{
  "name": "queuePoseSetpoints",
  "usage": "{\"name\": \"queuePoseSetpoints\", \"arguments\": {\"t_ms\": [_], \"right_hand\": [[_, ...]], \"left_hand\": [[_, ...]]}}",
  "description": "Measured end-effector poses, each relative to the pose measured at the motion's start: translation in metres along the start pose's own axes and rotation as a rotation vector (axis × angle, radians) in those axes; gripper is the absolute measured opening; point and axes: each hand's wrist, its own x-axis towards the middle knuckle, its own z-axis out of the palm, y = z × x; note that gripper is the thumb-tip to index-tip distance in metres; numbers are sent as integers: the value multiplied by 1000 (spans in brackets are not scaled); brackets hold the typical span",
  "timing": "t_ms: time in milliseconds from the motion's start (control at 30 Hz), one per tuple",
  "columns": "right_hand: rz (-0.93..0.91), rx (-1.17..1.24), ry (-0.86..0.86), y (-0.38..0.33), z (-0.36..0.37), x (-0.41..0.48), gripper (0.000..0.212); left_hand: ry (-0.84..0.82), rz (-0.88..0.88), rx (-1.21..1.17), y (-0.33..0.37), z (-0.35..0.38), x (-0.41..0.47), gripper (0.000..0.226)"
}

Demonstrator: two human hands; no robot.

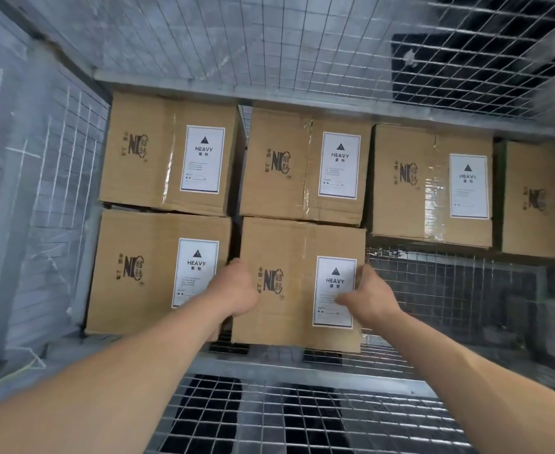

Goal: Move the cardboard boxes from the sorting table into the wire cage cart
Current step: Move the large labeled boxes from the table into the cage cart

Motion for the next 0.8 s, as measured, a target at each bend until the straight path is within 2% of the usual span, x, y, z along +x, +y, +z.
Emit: {"name": "queuePoseSetpoints", "arguments": {"t_ms": [100,200,333,433,533,633,800], "right_hand": [[0,-5,-11,2,4,6,58],[-21,-14,-18,2,3,4,53],[-104,-80,-3,-7,-11,-20,47],[-205,-191,23,-21,-31,-52,38],[-269,-263,40,-39,-58,-91,32],[-318,-290,78,-58,-90,-137,36],[-338,-281,237,-82,-140,-220,21]], "left_hand": [[-20,2,2,-3,3,5,51],[-38,29,11,-7,3,2,59],[35,100,88,-3,-8,-20,59],[95,167,186,9,-26,-50,45],[128,236,278,27,-51,-89,39],[155,308,360,48,-80,-135,44],[276,452,518,87,-131,-214,54]]}}
